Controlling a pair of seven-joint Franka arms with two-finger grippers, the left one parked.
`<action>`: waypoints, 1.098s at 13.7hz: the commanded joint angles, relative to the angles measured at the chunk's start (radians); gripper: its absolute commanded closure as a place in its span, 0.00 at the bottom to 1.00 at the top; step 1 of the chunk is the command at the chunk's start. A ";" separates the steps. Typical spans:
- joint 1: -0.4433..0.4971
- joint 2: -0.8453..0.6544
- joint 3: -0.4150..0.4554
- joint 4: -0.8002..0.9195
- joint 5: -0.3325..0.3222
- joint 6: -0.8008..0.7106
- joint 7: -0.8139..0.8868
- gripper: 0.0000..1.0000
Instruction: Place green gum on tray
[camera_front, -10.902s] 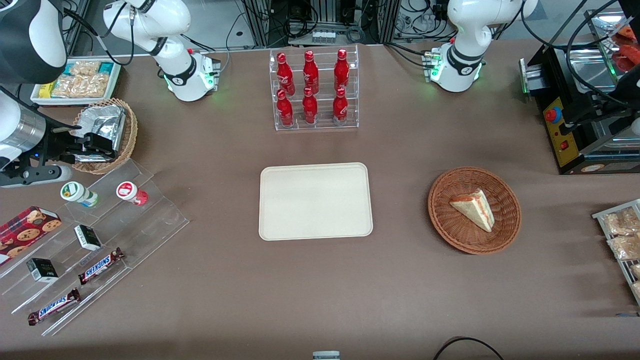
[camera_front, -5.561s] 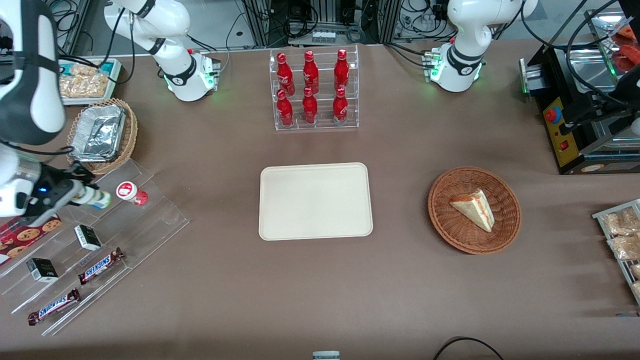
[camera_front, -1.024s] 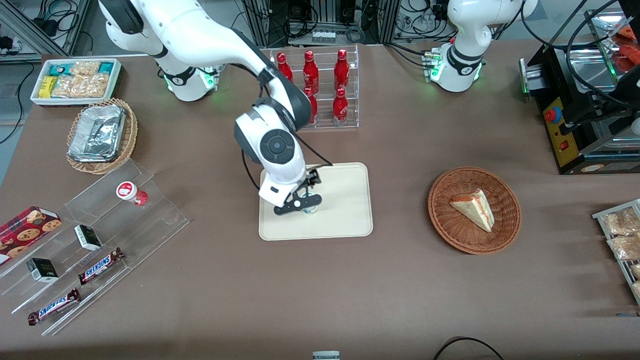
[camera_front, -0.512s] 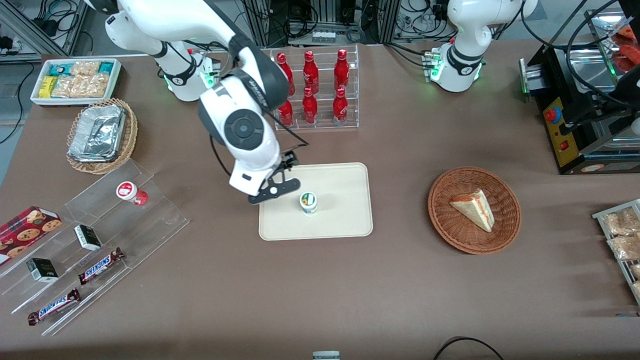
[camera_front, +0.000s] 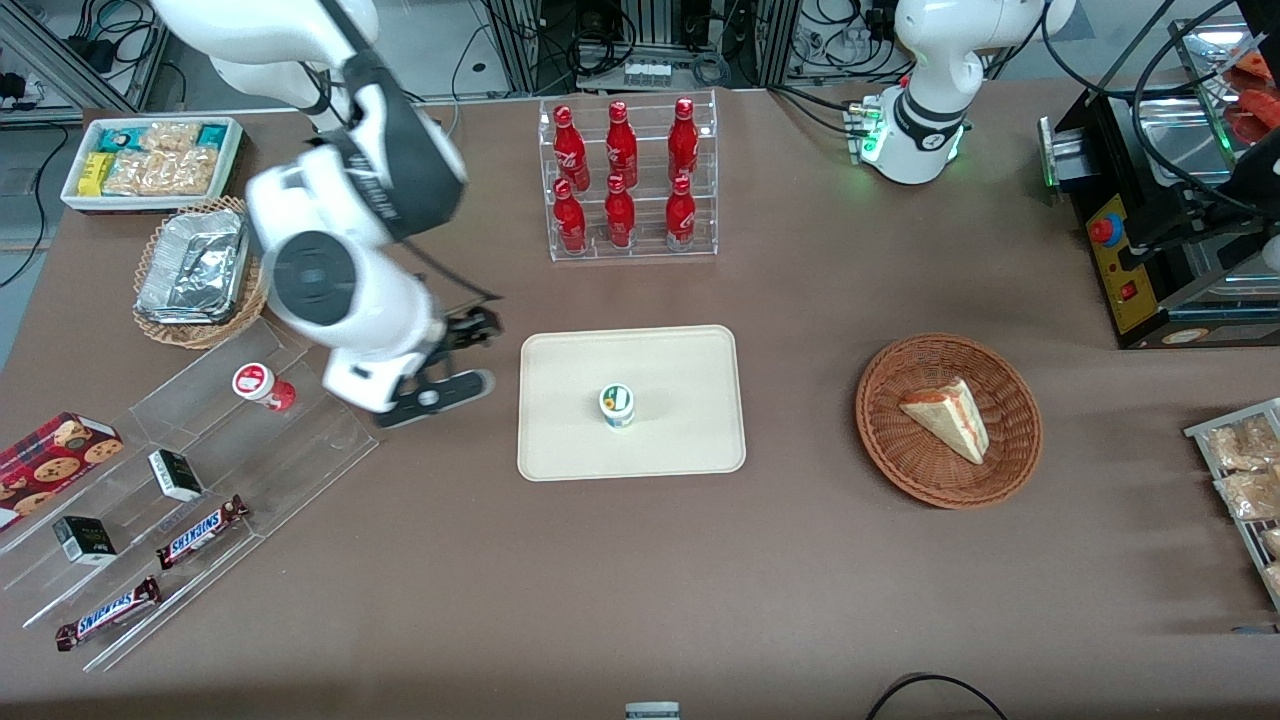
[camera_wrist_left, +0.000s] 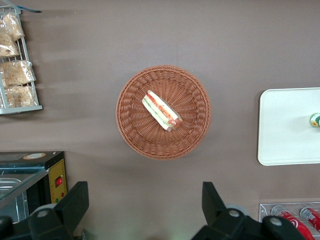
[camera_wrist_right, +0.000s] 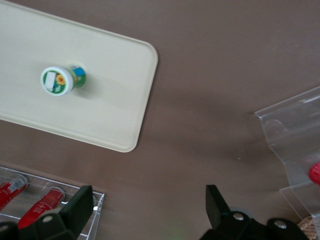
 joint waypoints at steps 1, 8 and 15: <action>-0.075 -0.075 0.008 -0.059 -0.002 -0.009 -0.005 0.00; -0.258 -0.217 0.010 -0.192 -0.002 0.048 -0.040 0.00; -0.408 -0.322 0.013 -0.252 -0.023 0.013 -0.143 0.00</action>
